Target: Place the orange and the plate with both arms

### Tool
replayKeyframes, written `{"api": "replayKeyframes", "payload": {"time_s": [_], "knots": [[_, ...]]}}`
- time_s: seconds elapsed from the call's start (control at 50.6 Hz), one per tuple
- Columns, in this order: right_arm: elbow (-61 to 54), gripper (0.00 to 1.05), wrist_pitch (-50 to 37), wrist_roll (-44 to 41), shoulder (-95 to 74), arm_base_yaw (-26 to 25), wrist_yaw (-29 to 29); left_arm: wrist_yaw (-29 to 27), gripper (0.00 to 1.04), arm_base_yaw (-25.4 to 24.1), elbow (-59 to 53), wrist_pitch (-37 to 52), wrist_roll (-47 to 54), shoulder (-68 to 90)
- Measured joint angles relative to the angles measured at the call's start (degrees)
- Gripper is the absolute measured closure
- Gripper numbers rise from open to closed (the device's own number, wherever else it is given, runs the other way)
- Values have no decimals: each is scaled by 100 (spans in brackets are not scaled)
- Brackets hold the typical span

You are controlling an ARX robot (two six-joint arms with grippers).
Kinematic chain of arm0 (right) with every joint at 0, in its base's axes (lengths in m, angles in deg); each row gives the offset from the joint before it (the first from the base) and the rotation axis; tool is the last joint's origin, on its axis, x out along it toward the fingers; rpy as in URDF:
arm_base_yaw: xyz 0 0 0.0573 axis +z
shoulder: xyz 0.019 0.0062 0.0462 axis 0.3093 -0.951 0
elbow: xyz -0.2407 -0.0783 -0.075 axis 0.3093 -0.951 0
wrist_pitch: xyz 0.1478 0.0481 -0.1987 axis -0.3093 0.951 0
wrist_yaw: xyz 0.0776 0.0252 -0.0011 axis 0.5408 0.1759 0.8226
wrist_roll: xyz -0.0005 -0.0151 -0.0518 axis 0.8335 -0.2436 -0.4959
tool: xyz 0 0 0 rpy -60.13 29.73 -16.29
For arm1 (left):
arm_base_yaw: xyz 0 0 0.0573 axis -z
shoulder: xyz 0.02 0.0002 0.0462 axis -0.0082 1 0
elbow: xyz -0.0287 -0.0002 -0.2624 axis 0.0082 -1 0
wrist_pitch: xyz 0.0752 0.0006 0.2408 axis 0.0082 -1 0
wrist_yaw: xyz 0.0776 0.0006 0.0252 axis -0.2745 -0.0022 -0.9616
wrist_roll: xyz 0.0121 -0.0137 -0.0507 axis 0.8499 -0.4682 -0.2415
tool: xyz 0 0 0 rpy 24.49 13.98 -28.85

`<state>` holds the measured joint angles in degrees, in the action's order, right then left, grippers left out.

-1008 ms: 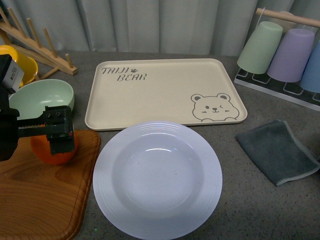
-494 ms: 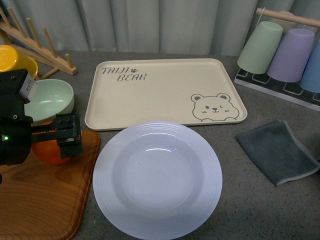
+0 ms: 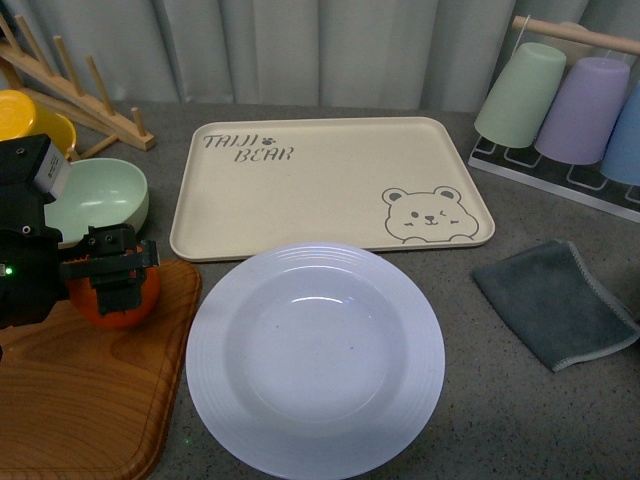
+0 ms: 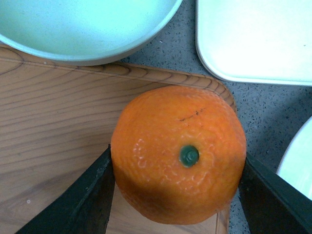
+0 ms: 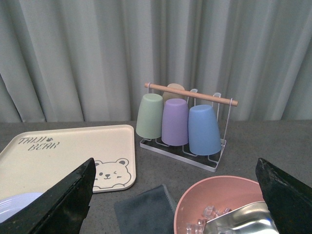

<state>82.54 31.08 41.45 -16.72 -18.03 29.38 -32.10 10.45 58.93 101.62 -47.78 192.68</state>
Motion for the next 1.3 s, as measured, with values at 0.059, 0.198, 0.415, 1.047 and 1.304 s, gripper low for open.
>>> {"api": "replayKeyframes", "payload": {"time_s": [0.059, 0.198, 0.415, 1.047, 1.304], "knots": [[0, 9, 0, 0, 0, 0, 0, -2, 41, 9, -42, -13, -4, -118], [0, 9, 0, 2, 0, 0, 0, -232, 41, 149, -168, -81, 26, -669], [0, 9, 0, 2, 0, 0, 0, -492, 41, 1137, -59, -210, -424, -946], [0, 9, 0, 0, 0, 0, 0, -372, 41, 2481, 667, -195, -837, 409], [0, 9, 0, 2, 0, 0, 0, -227, 41, 2612, 658, -186, -874, 483]]}}
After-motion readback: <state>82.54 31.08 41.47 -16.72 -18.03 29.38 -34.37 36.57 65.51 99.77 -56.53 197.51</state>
